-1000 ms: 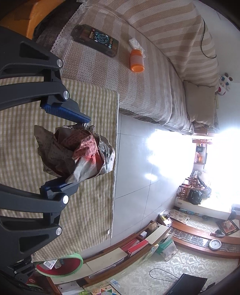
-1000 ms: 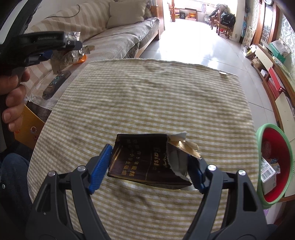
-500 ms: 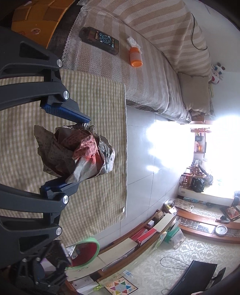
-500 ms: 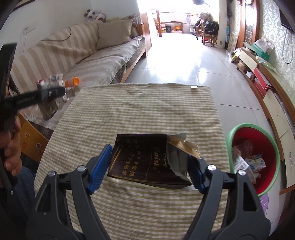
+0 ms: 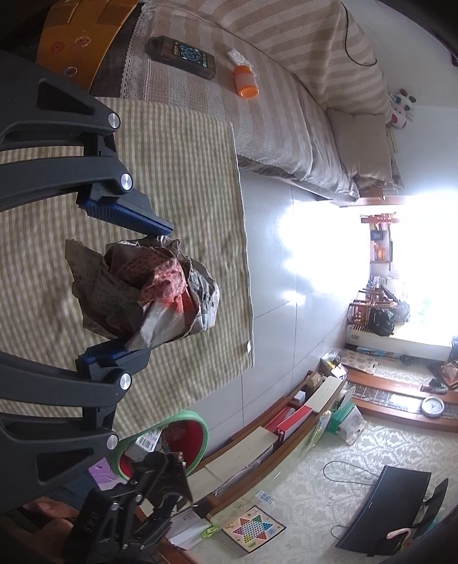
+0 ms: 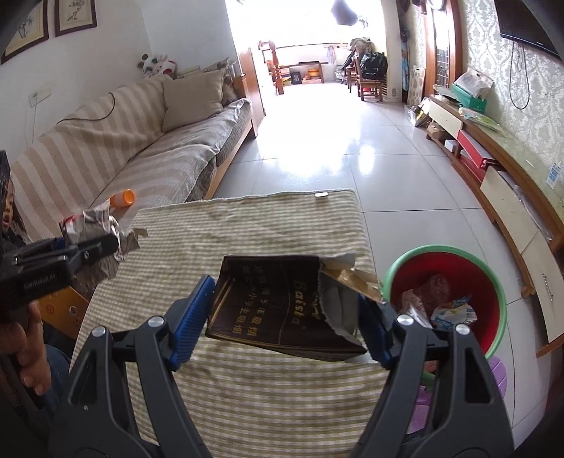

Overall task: Collect trash
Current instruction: 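Carry the crumpled paper and dark wrapper over the red bucket, then open both tools to drop the paper and wrapper into the bucket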

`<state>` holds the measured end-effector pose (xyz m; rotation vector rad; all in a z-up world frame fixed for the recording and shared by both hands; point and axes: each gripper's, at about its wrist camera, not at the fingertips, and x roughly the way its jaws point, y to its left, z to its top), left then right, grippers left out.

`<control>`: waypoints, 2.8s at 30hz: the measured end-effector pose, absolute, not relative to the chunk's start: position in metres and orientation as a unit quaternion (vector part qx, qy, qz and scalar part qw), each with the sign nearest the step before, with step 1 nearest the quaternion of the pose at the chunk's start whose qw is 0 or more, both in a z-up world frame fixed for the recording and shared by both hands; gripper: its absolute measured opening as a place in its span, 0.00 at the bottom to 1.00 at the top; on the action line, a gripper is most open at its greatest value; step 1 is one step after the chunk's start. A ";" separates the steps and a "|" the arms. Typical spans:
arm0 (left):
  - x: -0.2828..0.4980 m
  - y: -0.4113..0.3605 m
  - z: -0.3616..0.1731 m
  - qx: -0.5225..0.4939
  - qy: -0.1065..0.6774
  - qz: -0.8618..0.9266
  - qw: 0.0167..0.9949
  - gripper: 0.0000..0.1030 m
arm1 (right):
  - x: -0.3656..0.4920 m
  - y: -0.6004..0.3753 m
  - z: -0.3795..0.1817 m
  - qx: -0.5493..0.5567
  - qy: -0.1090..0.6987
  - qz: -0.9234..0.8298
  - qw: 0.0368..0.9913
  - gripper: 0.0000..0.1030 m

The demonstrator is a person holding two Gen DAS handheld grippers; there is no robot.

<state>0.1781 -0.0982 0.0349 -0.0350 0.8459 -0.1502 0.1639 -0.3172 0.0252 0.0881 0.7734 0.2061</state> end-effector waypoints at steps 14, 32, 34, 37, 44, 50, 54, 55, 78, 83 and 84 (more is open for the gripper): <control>0.172 -0.133 0.047 -0.001 0.407 -0.099 0.908 0.50 | 0.156 -0.352 0.041 0.061 0.361 0.077 0.927 0.72; 0.185 -0.171 0.040 0.006 0.410 -0.130 0.903 0.50 | 0.162 -0.398 0.028 0.088 0.364 0.042 0.926 0.72; 0.188 -0.179 0.037 0.004 0.412 -0.136 0.901 0.50 | 0.164 -0.406 0.025 0.093 0.366 0.036 0.925 0.72; 0.193 -0.192 0.031 0.003 0.416 -0.149 0.897 0.50 | 0.165 -0.420 0.021 0.099 0.366 0.024 0.925 0.72; 0.208 -0.232 0.021 0.001 0.417 -0.186 0.890 0.50 | 0.172 -0.457 0.011 0.109 0.369 -0.006 0.923 0.72; 0.220 -0.268 0.015 0.005 0.417 -0.219 0.882 0.50 | 0.179 -0.490 0.004 0.128 0.372 -0.031 0.919 0.72; 0.231 -0.300 0.007 0.001 0.426 -0.245 0.871 0.50 | 0.178 -0.513 0.000 0.140 0.372 -0.048 0.916 0.72; 0.234 -0.307 0.005 0.002 0.428 -0.250 0.869 0.50 | 0.177 -0.517 -0.001 0.142 0.372 -0.052 0.916 0.72; 0.266 -0.398 -0.018 0.010 0.454 -0.280 0.846 0.86 | 0.169 -0.576 -0.028 0.171 0.379 -0.084 0.905 0.72; 0.268 -0.396 -0.015 0.004 0.453 -0.287 0.844 0.92 | 0.170 -0.575 -0.027 0.172 0.378 -0.083 0.906 0.72; 0.268 -0.397 -0.014 0.004 0.453 -0.288 0.844 0.92 | 0.170 -0.575 -0.027 0.172 0.377 -0.082 0.906 0.72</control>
